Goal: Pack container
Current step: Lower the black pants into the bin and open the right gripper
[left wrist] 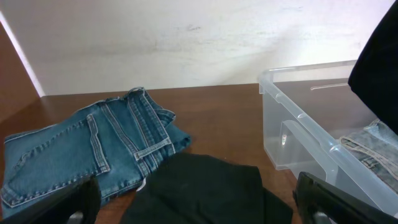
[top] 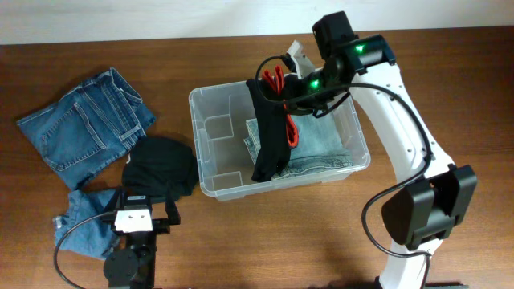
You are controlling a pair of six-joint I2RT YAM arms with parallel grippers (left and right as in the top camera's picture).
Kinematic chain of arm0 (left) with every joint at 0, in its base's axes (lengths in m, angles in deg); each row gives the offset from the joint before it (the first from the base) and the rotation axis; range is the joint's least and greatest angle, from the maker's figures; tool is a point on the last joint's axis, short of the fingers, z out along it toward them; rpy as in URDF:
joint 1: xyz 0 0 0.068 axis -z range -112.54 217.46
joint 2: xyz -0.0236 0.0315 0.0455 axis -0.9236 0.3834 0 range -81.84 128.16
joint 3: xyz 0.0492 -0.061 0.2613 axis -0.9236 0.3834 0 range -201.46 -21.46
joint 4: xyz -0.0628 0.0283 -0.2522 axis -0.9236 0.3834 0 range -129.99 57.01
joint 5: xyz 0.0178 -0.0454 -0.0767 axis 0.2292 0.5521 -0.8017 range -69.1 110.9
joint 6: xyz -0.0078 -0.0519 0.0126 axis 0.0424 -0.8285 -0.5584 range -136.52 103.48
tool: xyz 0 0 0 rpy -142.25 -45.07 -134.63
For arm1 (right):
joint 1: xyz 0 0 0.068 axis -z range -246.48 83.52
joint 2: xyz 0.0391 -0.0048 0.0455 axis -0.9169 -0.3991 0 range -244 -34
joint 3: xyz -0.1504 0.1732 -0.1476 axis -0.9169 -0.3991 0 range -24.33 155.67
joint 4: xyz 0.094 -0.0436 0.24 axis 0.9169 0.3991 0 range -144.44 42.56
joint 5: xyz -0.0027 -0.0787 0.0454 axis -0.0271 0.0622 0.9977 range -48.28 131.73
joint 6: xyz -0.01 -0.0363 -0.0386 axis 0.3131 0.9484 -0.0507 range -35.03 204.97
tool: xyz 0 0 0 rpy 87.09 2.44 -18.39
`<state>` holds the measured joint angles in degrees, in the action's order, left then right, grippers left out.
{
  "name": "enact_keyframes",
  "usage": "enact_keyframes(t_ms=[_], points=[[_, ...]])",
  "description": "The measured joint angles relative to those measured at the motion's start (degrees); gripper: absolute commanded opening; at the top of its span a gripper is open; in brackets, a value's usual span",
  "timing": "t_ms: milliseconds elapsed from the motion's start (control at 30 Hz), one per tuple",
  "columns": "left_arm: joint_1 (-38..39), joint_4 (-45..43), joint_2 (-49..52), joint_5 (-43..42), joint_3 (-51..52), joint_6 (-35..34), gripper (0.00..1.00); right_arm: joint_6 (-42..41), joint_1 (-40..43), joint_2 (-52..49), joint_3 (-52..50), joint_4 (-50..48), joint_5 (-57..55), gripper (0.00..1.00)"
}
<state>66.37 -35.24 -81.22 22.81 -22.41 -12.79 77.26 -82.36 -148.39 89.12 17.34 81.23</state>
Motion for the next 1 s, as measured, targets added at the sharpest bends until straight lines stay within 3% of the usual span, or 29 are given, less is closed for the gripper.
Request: enact_keyframes(t_ms=[300, 867, 900, 933, 1000], points=[[0.0, 0.0, 0.02, 0.0, 0.0, 0.0, 1.0, 3.98, 0.5, -0.22, -4.92, -4.76, -1.29, 0.04], [0.0, 0.02, 0.0, 0.0, 0.0, 0.0, 1.0, 15.3, 3.1, -0.22, -4.96, -3.37, -17.97, 0.04], [0.0, 0.0, 0.0, 0.0, 0.0, -0.02, 1.0, 15.45, 3.1, -0.22, -5.05, -3.56, -18.91, 0.06], [0.0, 0.0, 0.0, 0.0, 0.0, 0.0, 1.0, 15.47, 3.1, -0.22, -5.33, -3.93, -19.98, 0.17], [0.0, 0.0, 0.0, 0.0, 0.0, 0.0, 1.0, 15.72, 3.1, -0.22, -6.25, -4.98, -21.7, 0.21]])
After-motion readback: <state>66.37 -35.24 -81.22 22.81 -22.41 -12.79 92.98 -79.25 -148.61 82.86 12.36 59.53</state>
